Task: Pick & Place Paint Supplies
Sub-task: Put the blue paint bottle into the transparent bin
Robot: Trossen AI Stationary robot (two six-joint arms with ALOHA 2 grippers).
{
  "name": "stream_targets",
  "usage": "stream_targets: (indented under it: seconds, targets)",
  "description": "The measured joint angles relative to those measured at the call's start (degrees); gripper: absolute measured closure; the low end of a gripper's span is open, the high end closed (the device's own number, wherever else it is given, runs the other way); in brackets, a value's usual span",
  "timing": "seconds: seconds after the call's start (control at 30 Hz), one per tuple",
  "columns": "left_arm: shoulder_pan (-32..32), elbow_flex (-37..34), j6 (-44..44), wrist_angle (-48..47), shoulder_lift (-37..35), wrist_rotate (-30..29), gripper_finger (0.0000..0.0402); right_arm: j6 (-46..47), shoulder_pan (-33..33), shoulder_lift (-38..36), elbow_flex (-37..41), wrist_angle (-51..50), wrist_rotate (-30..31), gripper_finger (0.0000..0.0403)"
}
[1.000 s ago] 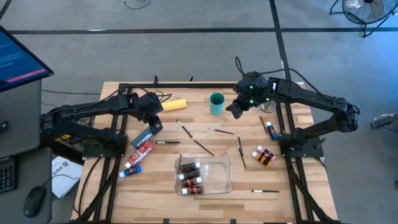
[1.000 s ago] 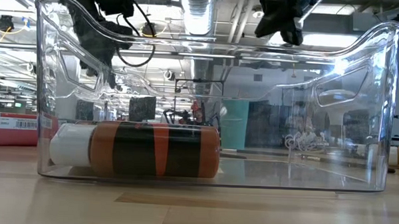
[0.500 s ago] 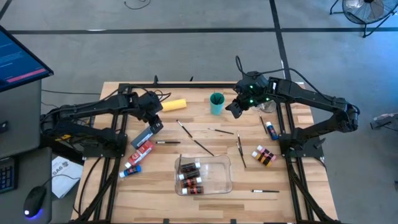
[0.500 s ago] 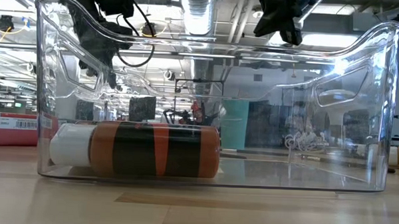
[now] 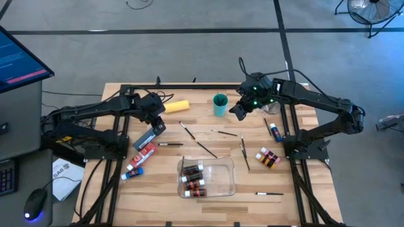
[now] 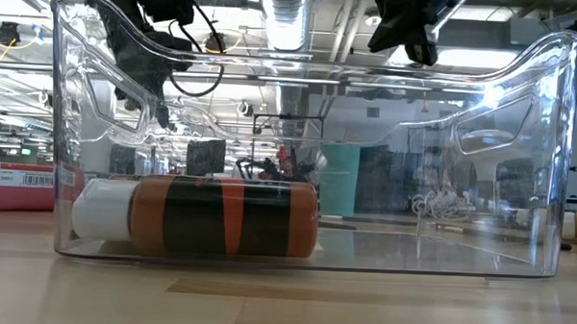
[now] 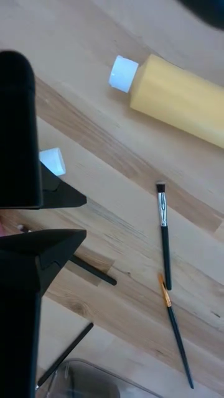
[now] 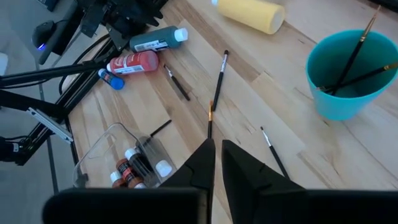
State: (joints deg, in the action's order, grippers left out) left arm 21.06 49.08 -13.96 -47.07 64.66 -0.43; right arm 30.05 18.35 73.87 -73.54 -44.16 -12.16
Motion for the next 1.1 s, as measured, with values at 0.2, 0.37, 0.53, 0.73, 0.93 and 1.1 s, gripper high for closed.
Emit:
stream_targets:
  seconds: [0.2, 0.37, 0.53, 0.73, 0.93, 1.1]
  targets:
    - [-0.1, 0.0, -0.4, 0.0, 0.0, 0.3, 0.0400, 3.6, 0.0, 0.0, 0.0, -2.5, -4.9, 0.0381]
    - [-0.1, 0.0, -0.5, 0.0, 0.0, 1.1, 0.0400, 6.0, -0.6, 0.0, 0.0, -22.9, -9.2, 0.0391]
    - [-0.1, 0.0, -0.5, 1.2, 0.0, 1.1, 0.0400, 4.3, -2.9, 0.5, 0.0, -40.4, -7.2, 0.0401]
    - [-0.1, 0.0, -0.5, 2.6, 0.0, 1.1, 0.0400, -5.2, -7.3, 0.5, 0.0, -42.0, -5.2, 0.0398]
    - [-0.1, 0.0, -1.7, 3.1, 0.0, 1.1, 0.0400, -12.8, -10.1, 0.5, 0.0, -42.4, -3.2, 0.0399]
    - [-0.1, 0.0, -2.5, 3.3, 0.0, 1.2, 0.0400, -9.5, -10.1, 2.0, -0.1, -44.5, -4.1, 0.0402]
